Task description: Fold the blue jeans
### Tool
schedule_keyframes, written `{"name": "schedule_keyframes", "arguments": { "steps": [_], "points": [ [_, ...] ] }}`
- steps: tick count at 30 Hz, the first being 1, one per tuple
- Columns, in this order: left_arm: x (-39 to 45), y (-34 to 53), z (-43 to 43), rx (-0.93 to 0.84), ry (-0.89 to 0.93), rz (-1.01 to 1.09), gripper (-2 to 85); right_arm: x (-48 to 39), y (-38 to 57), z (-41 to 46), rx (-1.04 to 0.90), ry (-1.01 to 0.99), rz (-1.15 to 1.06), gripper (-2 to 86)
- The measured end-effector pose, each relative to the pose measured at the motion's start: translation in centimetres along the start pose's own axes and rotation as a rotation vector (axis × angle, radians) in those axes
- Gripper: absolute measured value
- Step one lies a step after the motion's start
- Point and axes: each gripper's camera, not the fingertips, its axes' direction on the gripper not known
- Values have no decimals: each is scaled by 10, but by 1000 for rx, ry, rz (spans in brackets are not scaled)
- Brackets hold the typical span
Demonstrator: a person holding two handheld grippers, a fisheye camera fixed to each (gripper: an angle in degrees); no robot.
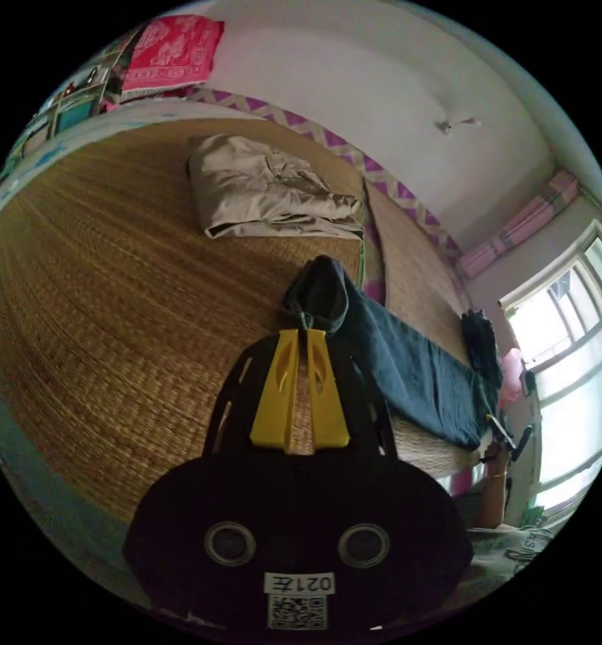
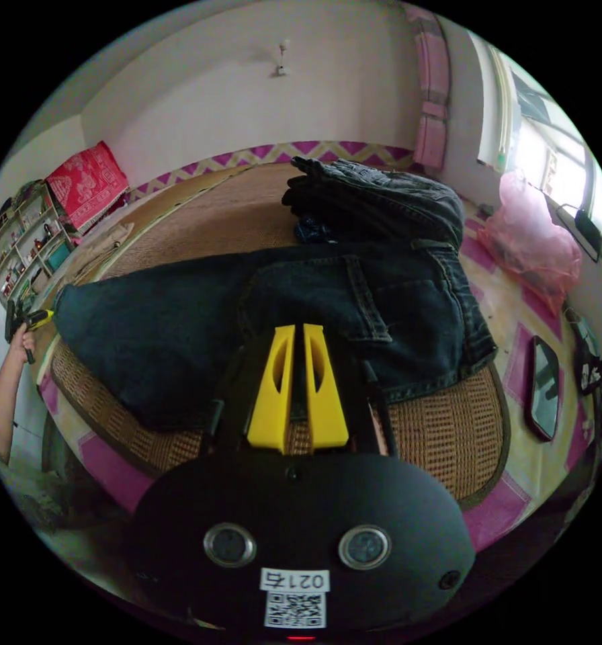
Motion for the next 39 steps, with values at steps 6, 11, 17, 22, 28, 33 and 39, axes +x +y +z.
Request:
{"name": "schedule_keyframes", "arguments": {
  "steps": [6,11,17,22,28,33,39],
  "points": [
    [22,12,-58,235,-91,-2,-8,8,-9,-54,167,-121,-111,42],
    [117,-3,-19,84,42,406,3,20,-57,-51,122,-22,-379,98],
    [212,-15,79,-113,11,777,75,30,-109,-3,-155,47,-699,120],
    [241,-29,143,-269,-45,916,107,59,-147,17,-376,-139,-715,104],
    [238,-36,172,-390,-24,915,87,67,-147,-15,-362,-174,-811,17],
    [245,-23,162,-318,-45,974,-1,85,-131,-65,-197,-197,-759,2],
    [252,10,53,11,121,1007,-9,101,-93,-158,-19,-243,-750,-3]
  ]
}}
